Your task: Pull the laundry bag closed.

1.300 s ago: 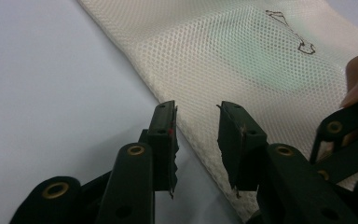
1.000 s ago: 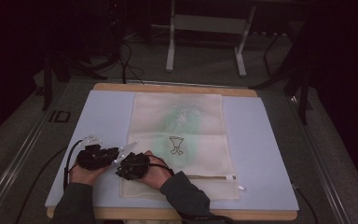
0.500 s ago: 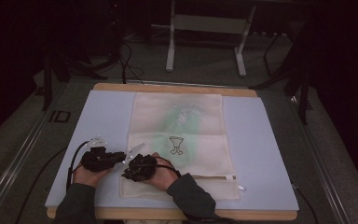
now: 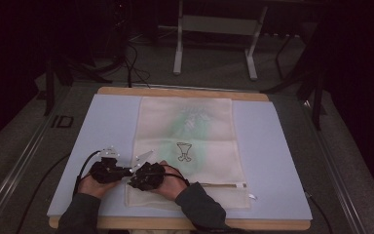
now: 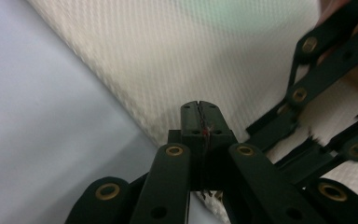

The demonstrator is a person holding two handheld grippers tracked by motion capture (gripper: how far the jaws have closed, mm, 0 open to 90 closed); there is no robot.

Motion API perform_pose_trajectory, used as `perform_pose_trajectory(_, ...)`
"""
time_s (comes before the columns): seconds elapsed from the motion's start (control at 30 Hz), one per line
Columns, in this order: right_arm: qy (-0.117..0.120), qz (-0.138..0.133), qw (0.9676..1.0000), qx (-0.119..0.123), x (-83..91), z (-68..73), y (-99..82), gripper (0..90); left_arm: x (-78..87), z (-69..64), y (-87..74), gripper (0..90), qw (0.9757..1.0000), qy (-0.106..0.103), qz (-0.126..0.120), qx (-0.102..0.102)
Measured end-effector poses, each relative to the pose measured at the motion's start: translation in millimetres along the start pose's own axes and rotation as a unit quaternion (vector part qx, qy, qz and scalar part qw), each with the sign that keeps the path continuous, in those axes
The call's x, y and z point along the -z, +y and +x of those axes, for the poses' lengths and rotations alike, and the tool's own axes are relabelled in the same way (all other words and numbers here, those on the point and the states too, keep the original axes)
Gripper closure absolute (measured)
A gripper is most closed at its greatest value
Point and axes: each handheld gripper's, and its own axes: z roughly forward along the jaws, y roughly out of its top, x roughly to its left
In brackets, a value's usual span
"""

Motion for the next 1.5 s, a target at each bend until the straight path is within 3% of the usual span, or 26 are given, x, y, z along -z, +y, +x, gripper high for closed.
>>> perform_pose_trajectory(0.4,0.013,0.002,0.9998,-0.015,-1.5,-1.8,0.8,76.2,1.3,1.1,-3.0,89.8,0.9996,-0.003,0.003,0.028)
perform_pose_trajectory(0.67,0.005,0.002,0.9999,-0.01,-2.9,-0.4,2.4,81.0,2.0,2.0,-3.3,89.9,0.999,-0.005,0.007,0.044)
perform_pose_trajectory(1.5,-0.008,0.01,0.9997,0.019,1.3,2.2,-0.7,82.2,2.3,0.1,-2.5,90.0,0.9994,-0.001,0.018,0.029)
